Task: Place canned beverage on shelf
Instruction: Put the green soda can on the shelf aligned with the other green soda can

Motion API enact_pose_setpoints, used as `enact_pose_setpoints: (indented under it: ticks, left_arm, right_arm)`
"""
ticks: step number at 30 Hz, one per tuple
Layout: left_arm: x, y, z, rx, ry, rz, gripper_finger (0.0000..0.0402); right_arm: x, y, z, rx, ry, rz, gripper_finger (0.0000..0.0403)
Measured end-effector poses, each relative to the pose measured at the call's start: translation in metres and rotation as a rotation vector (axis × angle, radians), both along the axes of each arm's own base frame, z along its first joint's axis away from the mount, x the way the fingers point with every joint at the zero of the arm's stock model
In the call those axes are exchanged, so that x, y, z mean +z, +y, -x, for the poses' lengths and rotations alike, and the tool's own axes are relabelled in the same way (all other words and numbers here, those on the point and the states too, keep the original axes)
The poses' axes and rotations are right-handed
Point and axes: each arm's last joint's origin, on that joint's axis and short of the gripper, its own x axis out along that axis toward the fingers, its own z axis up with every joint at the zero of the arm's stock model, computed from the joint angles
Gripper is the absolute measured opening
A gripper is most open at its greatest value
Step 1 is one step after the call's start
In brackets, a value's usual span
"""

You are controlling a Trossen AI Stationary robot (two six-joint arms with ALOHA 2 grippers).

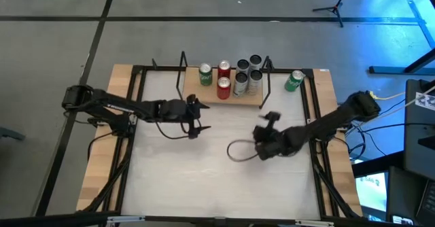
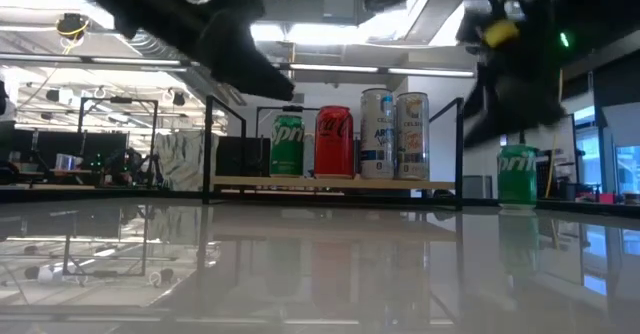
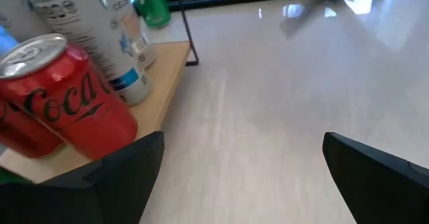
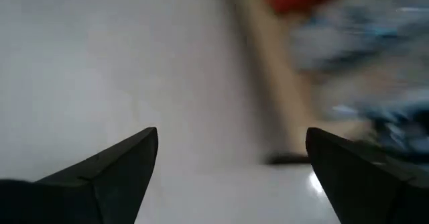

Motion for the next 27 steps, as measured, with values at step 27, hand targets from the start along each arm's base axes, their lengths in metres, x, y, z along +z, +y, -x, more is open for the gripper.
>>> enact_pose_setpoints:
  ticks: [27]
  left_arm:
    - [-0.037,-0.005,0.021,-0.006,0.026,0.023,0.0396]
  right_arm:
    - [0.161,-0.226,0.065,-0.942,0.098,-0.261,0.0376]
